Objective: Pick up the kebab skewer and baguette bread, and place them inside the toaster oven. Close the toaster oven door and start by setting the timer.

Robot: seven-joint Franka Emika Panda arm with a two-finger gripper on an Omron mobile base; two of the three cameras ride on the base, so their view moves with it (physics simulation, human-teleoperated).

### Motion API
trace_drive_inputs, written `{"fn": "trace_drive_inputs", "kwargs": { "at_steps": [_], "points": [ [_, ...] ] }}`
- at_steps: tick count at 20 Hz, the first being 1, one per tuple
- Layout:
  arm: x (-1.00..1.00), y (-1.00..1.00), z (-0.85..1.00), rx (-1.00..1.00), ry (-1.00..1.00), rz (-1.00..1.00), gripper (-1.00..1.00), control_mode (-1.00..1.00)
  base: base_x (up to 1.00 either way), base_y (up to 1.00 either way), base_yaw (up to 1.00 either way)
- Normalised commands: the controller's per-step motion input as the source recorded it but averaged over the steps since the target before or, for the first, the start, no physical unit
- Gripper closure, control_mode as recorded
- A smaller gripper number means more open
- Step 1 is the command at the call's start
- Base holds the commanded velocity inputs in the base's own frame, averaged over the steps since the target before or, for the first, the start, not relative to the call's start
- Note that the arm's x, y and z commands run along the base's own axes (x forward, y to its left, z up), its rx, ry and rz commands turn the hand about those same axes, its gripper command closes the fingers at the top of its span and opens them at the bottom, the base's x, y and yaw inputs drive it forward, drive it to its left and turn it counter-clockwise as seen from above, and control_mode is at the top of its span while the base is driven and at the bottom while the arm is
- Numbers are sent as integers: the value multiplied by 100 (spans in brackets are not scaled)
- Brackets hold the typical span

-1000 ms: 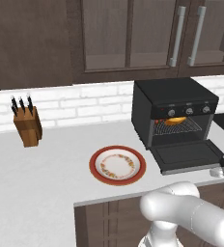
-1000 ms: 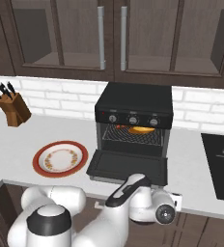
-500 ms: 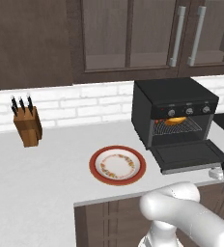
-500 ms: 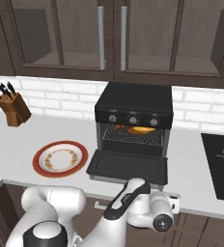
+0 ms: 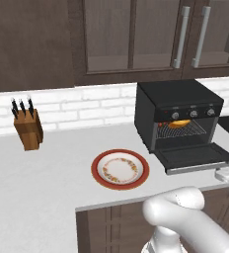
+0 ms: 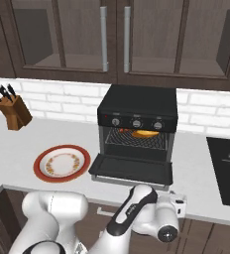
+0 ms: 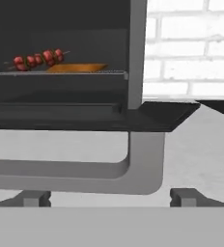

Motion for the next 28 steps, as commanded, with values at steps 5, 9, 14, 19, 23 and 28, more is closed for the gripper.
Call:
{"fn": "trace_drive_inputs", "kwargs": {
  "at_steps": [5,9,14,19,23,28],
  "points": [
    [27,14,45,0,-12,0,-100,-100,0,0,0],
    [36,26,37,0,-9,0,-100,-100,0,0,0],
    [37,31,30,0,-6,0,-100,-100,0,0,0],
    [44,28,20,0,0,0,-100,-100,0,0,0],
    [48,26,17,0,0,0,-100,-100,0,0,0],
    [40,23,19,0,0,0,-100,-100,0,0,0]
  ]
}}
